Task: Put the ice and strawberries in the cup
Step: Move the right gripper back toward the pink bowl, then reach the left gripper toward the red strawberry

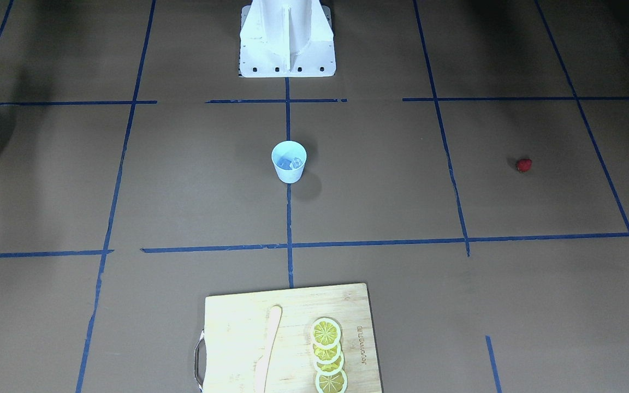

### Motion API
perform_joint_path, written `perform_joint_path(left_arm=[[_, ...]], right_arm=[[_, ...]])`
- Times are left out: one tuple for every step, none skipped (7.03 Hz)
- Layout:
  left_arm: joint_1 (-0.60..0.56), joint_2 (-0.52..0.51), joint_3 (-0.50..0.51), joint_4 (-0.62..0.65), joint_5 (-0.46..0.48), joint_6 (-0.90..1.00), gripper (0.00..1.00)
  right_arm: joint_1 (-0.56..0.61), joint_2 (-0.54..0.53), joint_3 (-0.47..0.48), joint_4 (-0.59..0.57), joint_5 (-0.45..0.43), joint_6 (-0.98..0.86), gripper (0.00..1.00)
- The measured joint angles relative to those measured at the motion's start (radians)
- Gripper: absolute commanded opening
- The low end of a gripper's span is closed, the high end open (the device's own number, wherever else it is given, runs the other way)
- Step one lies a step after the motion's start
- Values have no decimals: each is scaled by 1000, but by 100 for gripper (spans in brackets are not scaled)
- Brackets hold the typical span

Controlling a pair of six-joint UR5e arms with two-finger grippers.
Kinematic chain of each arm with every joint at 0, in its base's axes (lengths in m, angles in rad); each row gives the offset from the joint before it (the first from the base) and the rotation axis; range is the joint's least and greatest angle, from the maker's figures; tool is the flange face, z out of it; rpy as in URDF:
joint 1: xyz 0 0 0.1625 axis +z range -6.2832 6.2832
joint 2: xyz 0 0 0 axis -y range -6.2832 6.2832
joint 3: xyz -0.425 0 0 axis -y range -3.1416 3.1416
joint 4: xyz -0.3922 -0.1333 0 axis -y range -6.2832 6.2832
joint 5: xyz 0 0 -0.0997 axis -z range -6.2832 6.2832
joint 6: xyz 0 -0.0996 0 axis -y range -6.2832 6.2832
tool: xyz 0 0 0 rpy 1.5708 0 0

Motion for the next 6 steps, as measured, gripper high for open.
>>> perform_joint_path(left_arm=[[3, 1, -7, -17, 0, 1, 100], [30, 2, -20, -42, -1, -1, 100], [89, 4, -30, -70, 2, -42, 100], [148, 8, -32, -97, 7, -119, 100], [198, 20, -28, -150, 9, -209, 100], [254, 46, -21, -244, 24, -322, 100]], right_arm=[[58, -73, 12, 1, -4, -47, 99], [97, -125, 18, 2, -9, -57, 99], [113, -148, 20, 3, -11, -50, 99], [119, -157, 22, 3, -12, -36, 99], [121, -160, 23, 3, -12, -27, 99], [122, -163, 23, 3, -12, -23, 99]])
